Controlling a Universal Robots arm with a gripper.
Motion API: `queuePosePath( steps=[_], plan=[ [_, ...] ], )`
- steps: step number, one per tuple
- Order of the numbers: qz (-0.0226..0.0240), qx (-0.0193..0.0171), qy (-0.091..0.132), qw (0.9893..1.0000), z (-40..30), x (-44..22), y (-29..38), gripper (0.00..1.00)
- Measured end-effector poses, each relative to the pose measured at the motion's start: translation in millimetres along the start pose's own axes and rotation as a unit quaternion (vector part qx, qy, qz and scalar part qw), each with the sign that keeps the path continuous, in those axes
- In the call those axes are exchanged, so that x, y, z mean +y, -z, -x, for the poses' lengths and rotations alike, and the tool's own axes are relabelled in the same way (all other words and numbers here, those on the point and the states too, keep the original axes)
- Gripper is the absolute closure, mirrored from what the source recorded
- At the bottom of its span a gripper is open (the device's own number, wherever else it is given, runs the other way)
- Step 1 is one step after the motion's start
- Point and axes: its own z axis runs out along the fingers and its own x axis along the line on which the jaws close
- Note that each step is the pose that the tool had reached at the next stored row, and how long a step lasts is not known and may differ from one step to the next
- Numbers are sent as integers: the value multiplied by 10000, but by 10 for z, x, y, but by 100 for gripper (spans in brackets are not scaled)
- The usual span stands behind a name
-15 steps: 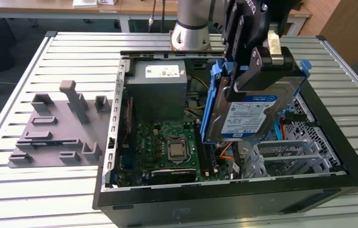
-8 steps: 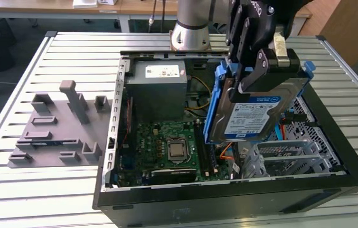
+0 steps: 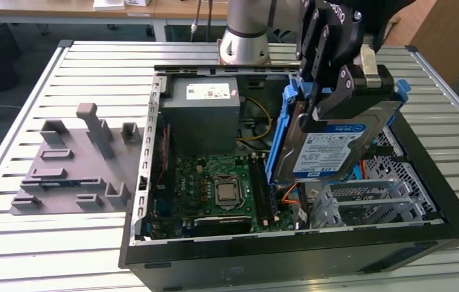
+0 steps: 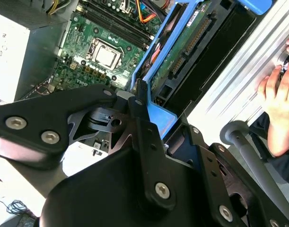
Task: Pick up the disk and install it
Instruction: 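Insert the disk into the insertion slot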
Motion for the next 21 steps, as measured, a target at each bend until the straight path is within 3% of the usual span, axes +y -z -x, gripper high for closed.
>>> queuePosePath(
  steps=[21],
  plan=[
    [0, -1, 0, 10000, -73, -172, -62, 63]
  ],
)
